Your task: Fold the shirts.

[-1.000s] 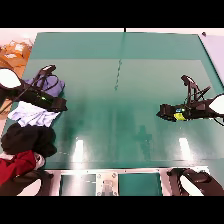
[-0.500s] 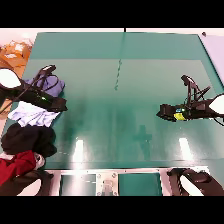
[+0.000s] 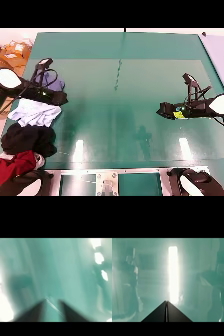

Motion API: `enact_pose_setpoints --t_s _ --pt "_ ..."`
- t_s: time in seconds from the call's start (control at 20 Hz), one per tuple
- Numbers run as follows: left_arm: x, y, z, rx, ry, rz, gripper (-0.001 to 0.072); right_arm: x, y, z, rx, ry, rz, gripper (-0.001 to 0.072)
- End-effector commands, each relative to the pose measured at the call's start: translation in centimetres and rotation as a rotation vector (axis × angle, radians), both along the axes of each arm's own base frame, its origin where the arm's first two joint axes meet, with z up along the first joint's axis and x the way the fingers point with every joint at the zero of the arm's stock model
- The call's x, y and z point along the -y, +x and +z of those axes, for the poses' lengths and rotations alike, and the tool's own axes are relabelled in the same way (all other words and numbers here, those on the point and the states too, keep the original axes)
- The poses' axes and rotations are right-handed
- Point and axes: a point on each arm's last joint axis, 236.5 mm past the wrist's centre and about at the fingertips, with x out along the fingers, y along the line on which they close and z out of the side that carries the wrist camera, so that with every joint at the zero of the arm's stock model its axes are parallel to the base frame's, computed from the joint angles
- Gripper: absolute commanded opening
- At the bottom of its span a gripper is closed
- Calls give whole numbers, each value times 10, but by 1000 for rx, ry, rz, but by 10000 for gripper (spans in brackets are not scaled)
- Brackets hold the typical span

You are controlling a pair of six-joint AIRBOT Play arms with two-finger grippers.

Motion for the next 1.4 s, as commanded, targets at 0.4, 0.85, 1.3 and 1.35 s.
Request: enact_pose_setpoints --t_s 0.4,0.85,1.3,1.35 --pt "-190 135 -29 225 382 348 720 7 50 -10 106 0 -81 344" --pt "-197 167 -134 48 331 351 259 6 53 -30 47 -2 -84 352" --pt "-57 190 121 365 102 116 21 5 51 -21 48 -16 -40 250" --pt "-19 176 154 425 72 49 21 7 52 -16 48 -19 -37 223"
